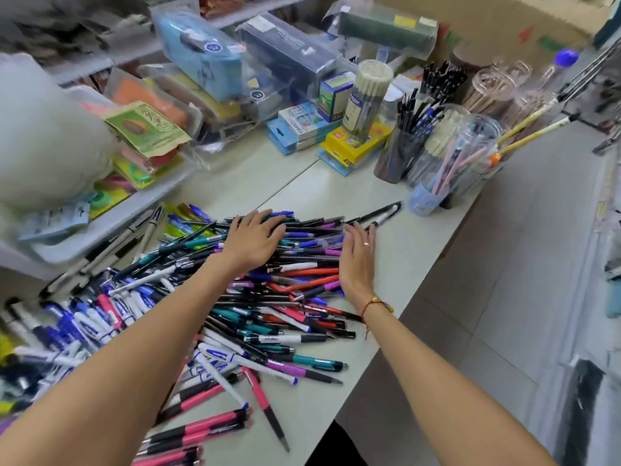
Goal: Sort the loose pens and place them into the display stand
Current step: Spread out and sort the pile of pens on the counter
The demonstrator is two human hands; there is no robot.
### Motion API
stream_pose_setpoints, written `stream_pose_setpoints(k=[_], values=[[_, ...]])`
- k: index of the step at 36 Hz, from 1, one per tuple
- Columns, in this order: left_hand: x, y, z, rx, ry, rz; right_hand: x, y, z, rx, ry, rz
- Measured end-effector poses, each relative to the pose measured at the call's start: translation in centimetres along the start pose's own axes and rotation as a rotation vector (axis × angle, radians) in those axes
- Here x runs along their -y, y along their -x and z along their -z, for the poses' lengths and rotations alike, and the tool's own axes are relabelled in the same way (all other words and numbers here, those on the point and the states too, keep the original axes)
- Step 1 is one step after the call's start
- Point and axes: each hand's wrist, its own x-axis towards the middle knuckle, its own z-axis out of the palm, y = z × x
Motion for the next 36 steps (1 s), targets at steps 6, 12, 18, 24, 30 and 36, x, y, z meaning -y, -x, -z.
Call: stream_pose_setpoints(k=[6, 12, 18, 24, 30, 36], values=[[0.3, -0.4, 0.0, -0.042, 0.017, 0.002, 3.0, -1.4, -1.4, 0.271, -0.017, 0.107], [0.5, -0.5, 0.6, -0.024, 0.030, 0.009, 3.4, -2.7, 1.4, 0.307, 0.042, 0.118], [-1.4, -0.4, 2.0, 0.050, -0.029, 0.079, -0.7, -1.5, 7.4, 0.197, 0.139, -0.037], [-2.3, -1.3, 1.7, 0.146, -0.106, 0.072, -1.5, -3.7, 8.3, 0.235, 0.478, 0.097], [-1.3, -0.7, 0.4, 0.004, -0.143, -0.001, 1.3, -8.6, 2.9, 0.229, 0.439, -0.111], [-0.1, 0.2, 0.3, -0.025, -0.137, 0.012, 1.4, -8.0, -0.7, 0.177, 0.601, 0.043]])
